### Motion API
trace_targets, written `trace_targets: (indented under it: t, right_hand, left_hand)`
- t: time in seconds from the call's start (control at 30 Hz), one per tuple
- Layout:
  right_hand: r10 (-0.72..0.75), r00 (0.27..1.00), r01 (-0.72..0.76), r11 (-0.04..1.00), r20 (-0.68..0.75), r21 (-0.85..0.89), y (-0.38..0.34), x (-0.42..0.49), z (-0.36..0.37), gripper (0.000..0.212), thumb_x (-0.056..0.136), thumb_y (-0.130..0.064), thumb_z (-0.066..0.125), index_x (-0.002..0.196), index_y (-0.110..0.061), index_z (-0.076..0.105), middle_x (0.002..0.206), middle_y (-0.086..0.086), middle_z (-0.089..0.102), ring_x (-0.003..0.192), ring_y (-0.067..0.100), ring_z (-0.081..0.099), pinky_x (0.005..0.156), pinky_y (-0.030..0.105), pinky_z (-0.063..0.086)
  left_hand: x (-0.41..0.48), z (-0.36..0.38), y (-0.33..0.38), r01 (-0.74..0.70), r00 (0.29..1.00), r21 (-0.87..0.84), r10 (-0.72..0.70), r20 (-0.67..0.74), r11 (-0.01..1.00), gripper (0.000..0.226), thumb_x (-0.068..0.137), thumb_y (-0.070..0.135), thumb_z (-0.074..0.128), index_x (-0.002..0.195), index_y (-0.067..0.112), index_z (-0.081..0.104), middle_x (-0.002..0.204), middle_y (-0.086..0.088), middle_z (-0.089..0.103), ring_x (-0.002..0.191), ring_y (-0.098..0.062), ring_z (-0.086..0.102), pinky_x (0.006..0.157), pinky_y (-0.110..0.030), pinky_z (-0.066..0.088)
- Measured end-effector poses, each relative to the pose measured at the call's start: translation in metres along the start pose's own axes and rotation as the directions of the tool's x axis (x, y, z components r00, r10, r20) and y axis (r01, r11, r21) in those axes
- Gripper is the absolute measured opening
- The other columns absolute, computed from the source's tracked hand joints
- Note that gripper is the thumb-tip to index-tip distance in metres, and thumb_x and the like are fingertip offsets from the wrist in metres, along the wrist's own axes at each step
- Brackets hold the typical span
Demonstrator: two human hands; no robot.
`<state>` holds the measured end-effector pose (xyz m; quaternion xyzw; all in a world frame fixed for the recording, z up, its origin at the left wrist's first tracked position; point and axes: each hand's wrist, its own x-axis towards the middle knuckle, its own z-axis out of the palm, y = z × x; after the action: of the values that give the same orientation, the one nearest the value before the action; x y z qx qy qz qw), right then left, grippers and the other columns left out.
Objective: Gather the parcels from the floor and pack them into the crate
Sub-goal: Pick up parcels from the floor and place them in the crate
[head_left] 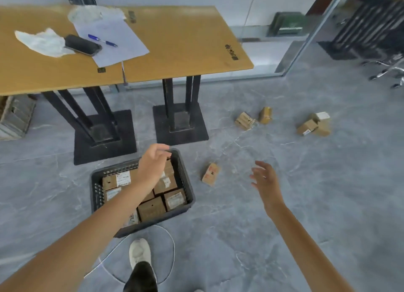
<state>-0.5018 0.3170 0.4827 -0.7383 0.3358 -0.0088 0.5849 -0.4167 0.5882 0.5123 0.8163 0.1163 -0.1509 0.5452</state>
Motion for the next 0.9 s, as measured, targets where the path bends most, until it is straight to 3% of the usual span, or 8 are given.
trace_targets:
  t: [0.07, 0.17, 0.3, 0.4, 0.5, 0.63, 0.9]
  right_hand:
    - [-0.013, 1.000, 0.014, 0.999, -0.015, 0.051, -0.019, -0.022, -0.045, 0.025, 0.097, -0.014, 0.049, 0.119, -0.025, 0.053, 0.114, 0.006, 0.059, 0.102, 0.025, 0.061, 0.090, 0.040, 0.048]
    - [-0.045, 0.998, 0.051, 0.989, -0.044, 0.142, -0.058, -0.047, -0.098, 0.024, 0.096, -0.009, 0.049, 0.116, -0.020, 0.055, 0.111, 0.010, 0.060, 0.095, 0.024, 0.061, 0.085, 0.035, 0.047]
    - [-0.141, 0.984, 0.164, 0.955, -0.109, 0.246, -0.119, -0.079, -0.149, 0.020, 0.097, -0.013, 0.048, 0.114, -0.018, 0.056, 0.106, 0.009, 0.061, 0.092, 0.021, 0.060, 0.081, 0.031, 0.047]
    - [-0.201, 0.967, 0.238, 0.933, -0.158, 0.270, -0.153, -0.102, -0.175, 0.022, 0.098, -0.012, 0.045, 0.118, -0.012, 0.055, 0.105, 0.010, 0.062, 0.094, 0.024, 0.061, 0.081, 0.032, 0.046]
    - [-0.243, 0.956, 0.280, 0.923, -0.163, 0.266, -0.174, -0.112, -0.191, 0.021, 0.099, -0.009, 0.043, 0.115, -0.009, 0.056, 0.101, 0.011, 0.063, 0.091, 0.025, 0.061, 0.080, 0.032, 0.047]
    - [-0.253, 0.952, 0.292, 0.919, -0.172, 0.264, -0.184, -0.107, -0.215, 0.021, 0.099, -0.007, 0.043, 0.113, -0.009, 0.058, 0.098, 0.010, 0.064, 0.089, 0.022, 0.061, 0.076, 0.029, 0.046]
    - [-0.158, 0.929, 0.247, 0.937, -0.335, 0.245, -0.202, -0.038, -0.283, 0.022, 0.098, -0.004, 0.041, 0.111, -0.004, 0.058, 0.096, 0.012, 0.062, 0.087, 0.024, 0.058, 0.073, 0.029, 0.044]
  left_hand:
    - [-0.028, 0.001, 0.035, -0.055, 0.998, 0.040, 0.054, 0.012, 0.998, 0.023, 0.096, 0.019, 0.047, 0.116, 0.020, 0.057, 0.114, 0.005, 0.058, 0.097, -0.008, 0.051, 0.074, -0.020, 0.036]
    - [-0.057, -0.003, 0.096, -0.155, 0.986, 0.092, 0.148, 0.077, 0.984, 0.025, 0.100, 0.019, 0.042, 0.121, 0.018, 0.054, 0.113, 0.005, 0.061, 0.092, -0.004, 0.050, 0.067, -0.012, 0.033]
    - [-0.083, -0.013, 0.179, -0.232, 0.968, 0.119, 0.218, 0.124, 0.965, 0.023, 0.101, 0.018, 0.041, 0.120, 0.020, 0.053, 0.105, 0.010, 0.063, 0.113, -0.016, 0.051, 0.086, -0.026, 0.035]
    - [-0.103, -0.010, 0.226, -0.249, 0.962, 0.080, 0.238, 0.132, 0.965, 0.020, 0.099, 0.020, 0.047, 0.117, 0.022, 0.056, 0.094, 0.017, 0.060, 0.116, -0.019, 0.052, 0.095, -0.034, 0.041]
    - [-0.118, 0.006, 0.257, -0.267, 0.951, 0.045, 0.256, 0.171, 0.963, 0.016, 0.097, 0.020, 0.049, 0.111, 0.025, 0.057, 0.100, 0.011, 0.062, 0.117, -0.019, 0.053, 0.106, -0.045, 0.038]
    - [-0.119, 0.042, 0.294, -0.318, 0.915, -0.002, 0.308, 0.262, 0.948, 0.018, 0.095, 0.021, 0.054, 0.112, 0.022, 0.058, 0.115, -0.001, 0.063, 0.115, -0.019, 0.054, 0.106, -0.043, 0.039]
    - [-0.057, 0.141, 0.360, -0.409, 0.831, -0.020, 0.381, 0.405, 0.913, 0.021, 0.095, 0.013, 0.049, 0.114, 0.015, 0.059, 0.106, 0.003, 0.066, 0.115, -0.018, 0.054, 0.101, -0.037, 0.040]
